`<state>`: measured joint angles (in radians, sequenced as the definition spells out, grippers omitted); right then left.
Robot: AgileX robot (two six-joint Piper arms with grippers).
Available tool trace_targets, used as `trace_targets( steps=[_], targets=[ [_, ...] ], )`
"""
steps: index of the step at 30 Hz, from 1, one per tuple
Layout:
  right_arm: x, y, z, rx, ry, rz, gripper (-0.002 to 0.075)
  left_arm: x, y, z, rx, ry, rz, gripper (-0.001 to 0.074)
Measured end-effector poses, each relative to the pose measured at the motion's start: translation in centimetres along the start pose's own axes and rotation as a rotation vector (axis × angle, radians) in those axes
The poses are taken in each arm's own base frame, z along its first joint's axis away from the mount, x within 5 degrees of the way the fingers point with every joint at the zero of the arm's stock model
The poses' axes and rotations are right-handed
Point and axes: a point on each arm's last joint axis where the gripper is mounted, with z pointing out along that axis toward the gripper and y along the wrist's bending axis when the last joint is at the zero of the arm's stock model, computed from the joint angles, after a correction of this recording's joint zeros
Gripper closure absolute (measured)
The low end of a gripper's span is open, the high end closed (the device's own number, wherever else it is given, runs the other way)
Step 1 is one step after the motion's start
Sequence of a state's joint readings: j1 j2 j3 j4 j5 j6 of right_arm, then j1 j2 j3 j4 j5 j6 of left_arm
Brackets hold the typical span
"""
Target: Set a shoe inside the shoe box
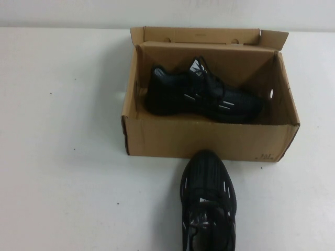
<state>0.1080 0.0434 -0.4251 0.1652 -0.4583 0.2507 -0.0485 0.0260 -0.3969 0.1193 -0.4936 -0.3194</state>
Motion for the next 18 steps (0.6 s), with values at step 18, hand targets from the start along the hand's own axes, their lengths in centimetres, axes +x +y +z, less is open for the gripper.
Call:
trace_targets(
  steps=[18],
  targets=[
    [13.0,-3.5,2.1,0.372,1.172,0.109,0.0743,9.0,2.9,3.0,-0.277,0.86,-0.048,0.0738]
  ],
)
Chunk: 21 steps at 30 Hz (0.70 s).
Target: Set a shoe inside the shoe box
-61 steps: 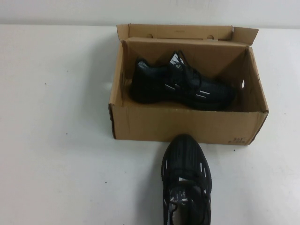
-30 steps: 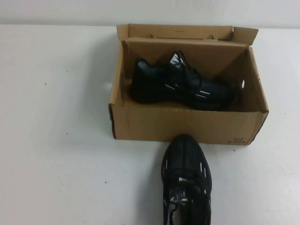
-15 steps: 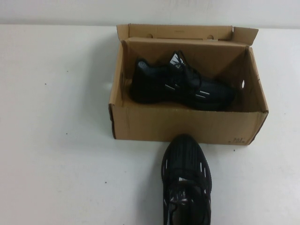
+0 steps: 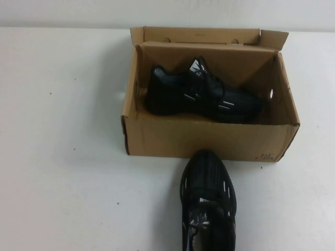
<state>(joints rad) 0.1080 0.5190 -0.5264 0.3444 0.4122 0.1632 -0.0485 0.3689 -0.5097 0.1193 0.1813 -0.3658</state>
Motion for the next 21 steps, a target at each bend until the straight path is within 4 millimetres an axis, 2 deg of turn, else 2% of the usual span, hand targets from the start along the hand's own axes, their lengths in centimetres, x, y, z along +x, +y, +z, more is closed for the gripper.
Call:
trace_targets(
  steps=[5,8,11,15,21],
  targets=[
    [1.7,0.4,2.0,-0.057,0.236,0.005,0.0743,0.6,0.2,0.0,-0.021,0.063,-0.013,0.0738],
    [2.7,1.1,3.3,-0.173,0.374,-0.034,0.0741,1.1,0.4,0.0,-0.042,0.123,-0.021,0.0738],
    [2.9,1.8,4.4,-0.272,0.442,-0.053,0.0732,2.0,0.5,-0.2,-0.062,0.217,-0.063,0.0738],
    [1.9,2.6,5.4,-0.307,0.49,-0.134,0.072,2.9,0.4,-0.4,-0.052,0.326,-0.022,0.0738],
    [-1.4,5.1,6.0,-0.298,0.526,-0.322,0.0716,3.8,-0.3,-0.6,0.048,0.427,0.09,0.0738]
  ],
)
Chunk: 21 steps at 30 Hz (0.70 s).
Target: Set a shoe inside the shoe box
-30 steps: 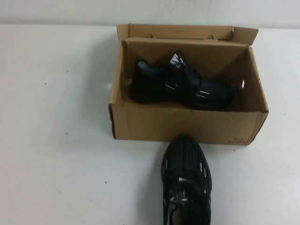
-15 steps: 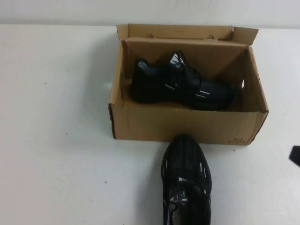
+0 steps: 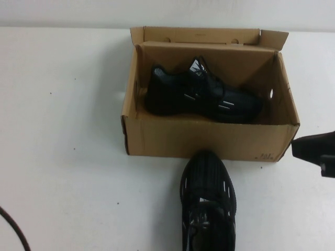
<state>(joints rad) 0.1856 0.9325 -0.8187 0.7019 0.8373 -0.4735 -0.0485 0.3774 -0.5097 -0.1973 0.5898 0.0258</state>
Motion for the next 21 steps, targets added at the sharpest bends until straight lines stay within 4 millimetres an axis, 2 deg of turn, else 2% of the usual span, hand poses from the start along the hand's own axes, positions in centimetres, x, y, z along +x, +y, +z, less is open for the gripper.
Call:
trace_targets(
  steps=[4,8,13,17,21],
  targets=[
    [-1.8,1.9,0.0,0.037,0.106,-0.139,0.0715,0.4,-0.6,0.8,0.063,0.113,0.035,0.0738],
    [-2.3,4.1,0.9,0.061,0.229,-0.199,0.0713,-0.2,-1.0,1.6,0.109,0.229,0.054,0.0738],
    [-1.2,7.0,2.8,0.034,0.317,-0.193,0.0713,-1.4,-1.4,2.4,0.14,0.338,0.079,0.0738],
    [0.0,9.4,4.4,-0.009,0.374,-0.131,0.0711,-1.4,-1.5,2.8,0.148,0.386,0.082,0.0738],
    [1.5,11.1,6.7,-0.02,0.462,-0.112,0.0652,-1.1,-1.5,2.6,0.155,0.419,0.083,0.0738]
  ],
)
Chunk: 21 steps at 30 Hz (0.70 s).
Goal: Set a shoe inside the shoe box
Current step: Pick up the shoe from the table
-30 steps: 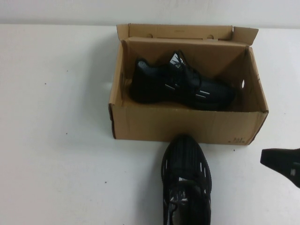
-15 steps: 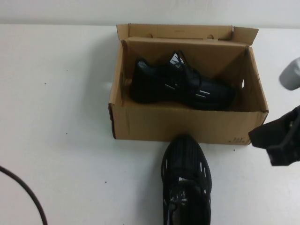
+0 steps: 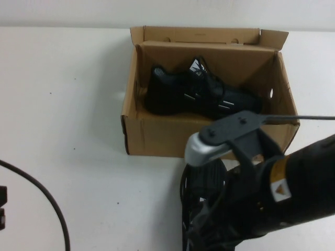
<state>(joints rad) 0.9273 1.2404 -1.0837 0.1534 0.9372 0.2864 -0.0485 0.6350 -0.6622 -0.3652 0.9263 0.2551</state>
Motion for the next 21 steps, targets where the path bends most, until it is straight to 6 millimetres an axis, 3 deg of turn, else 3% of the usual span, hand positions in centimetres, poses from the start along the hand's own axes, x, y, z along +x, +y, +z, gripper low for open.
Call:
trace_targets(
  steps=[7,10,18,21],
  targets=[
    [-0.4,-0.2,6.3,0.08,0.173,0.082,0.037,0.5,-0.1,0.0,0.014,0.053,0.002,0.0738],
    [-0.4,-0.6,8.4,0.11,0.213,0.118,0.0305,0.6,-0.2,0.0,0.017,0.064,0.002,0.0738],
    [-0.9,-1.4,12.9,0.15,0.214,0.172,0.029,0.8,-0.7,0.0,0.055,0.082,0.039,0.0738],
    [-0.8,-1.9,14.4,0.187,0.235,0.155,0.0397,0.8,-0.8,0.0,0.062,0.086,0.045,0.0738]
  ],
)
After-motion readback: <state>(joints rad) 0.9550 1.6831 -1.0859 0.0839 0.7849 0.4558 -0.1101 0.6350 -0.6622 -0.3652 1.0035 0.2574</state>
